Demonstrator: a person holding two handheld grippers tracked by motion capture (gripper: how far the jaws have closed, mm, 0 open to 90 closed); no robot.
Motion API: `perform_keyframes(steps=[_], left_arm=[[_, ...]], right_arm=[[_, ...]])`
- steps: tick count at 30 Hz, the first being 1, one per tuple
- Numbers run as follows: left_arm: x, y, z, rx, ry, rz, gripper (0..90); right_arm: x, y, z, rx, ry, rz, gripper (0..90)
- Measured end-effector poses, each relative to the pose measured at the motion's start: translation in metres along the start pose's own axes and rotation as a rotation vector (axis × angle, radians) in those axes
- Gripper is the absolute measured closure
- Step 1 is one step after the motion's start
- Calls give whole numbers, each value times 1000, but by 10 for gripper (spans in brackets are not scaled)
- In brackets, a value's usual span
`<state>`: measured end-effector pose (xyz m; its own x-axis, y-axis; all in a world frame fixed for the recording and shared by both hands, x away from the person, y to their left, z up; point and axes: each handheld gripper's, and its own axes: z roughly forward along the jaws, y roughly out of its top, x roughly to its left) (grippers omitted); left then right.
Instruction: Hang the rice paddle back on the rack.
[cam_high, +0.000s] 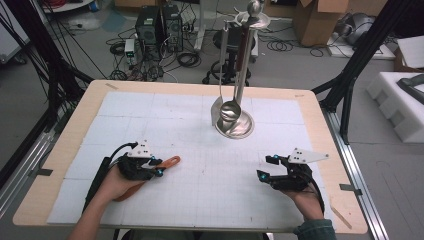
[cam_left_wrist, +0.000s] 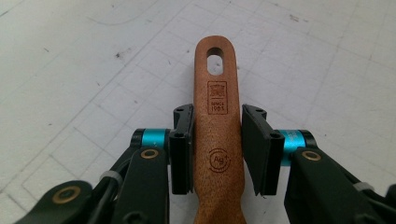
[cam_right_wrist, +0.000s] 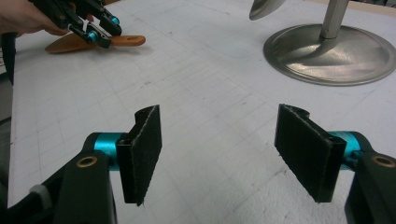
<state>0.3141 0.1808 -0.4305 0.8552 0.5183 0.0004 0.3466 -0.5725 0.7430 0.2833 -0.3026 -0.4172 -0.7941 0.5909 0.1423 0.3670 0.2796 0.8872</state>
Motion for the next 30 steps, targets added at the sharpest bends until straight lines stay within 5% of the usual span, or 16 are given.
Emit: perform_keyframes(steps=[30], left_arm=[[-5,11,-17,-130,-59,-8,652]], right_arm=[[7,4,9,-1,22,11,317]])
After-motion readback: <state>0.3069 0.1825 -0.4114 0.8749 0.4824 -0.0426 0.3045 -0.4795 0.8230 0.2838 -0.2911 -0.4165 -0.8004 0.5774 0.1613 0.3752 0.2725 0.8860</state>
